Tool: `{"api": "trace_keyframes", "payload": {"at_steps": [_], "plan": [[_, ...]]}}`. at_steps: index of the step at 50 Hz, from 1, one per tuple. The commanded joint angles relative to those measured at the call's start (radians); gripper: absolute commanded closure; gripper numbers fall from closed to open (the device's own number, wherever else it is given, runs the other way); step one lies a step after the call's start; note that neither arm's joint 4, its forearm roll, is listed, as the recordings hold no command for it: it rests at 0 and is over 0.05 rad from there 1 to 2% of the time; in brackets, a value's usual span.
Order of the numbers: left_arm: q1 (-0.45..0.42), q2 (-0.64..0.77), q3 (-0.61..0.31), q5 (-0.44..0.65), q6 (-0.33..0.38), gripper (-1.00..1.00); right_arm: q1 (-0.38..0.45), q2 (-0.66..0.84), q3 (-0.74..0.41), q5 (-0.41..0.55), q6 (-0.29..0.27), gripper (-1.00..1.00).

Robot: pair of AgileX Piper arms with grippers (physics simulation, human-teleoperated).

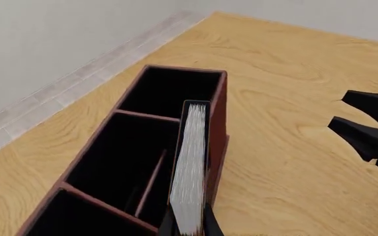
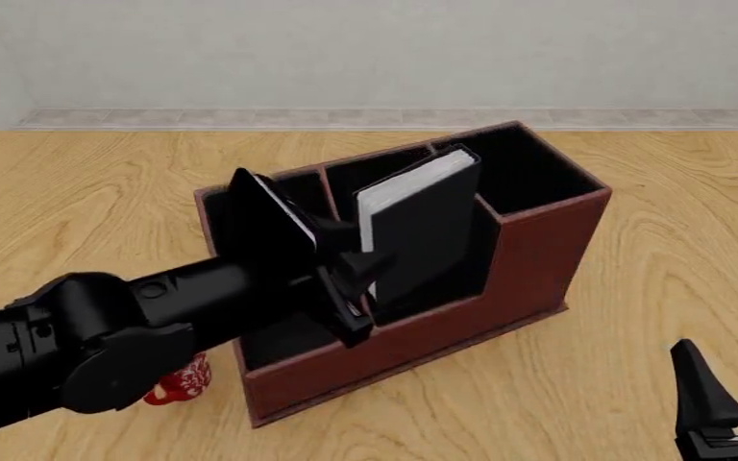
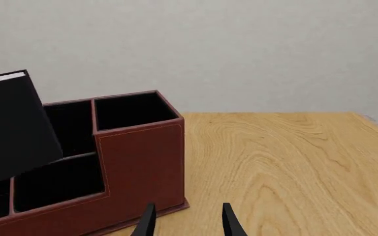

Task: Pick up the book and place it in the back compartment of the caddy.

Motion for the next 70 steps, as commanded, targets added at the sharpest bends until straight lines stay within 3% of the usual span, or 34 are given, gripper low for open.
{"api": "trace_keyframes", "payload": {"at_steps": [1,70], "plan": [[0.008,0.049,-0.014,-0.033,0.018,1.0,0.0,0.0,0.0,0.0,0.0,-1.0],[0.063,0.292,-0.048,-0.156,-0.012,1.0,0.0,0.0,0.0,0.0,0.0,-1.0]]}}
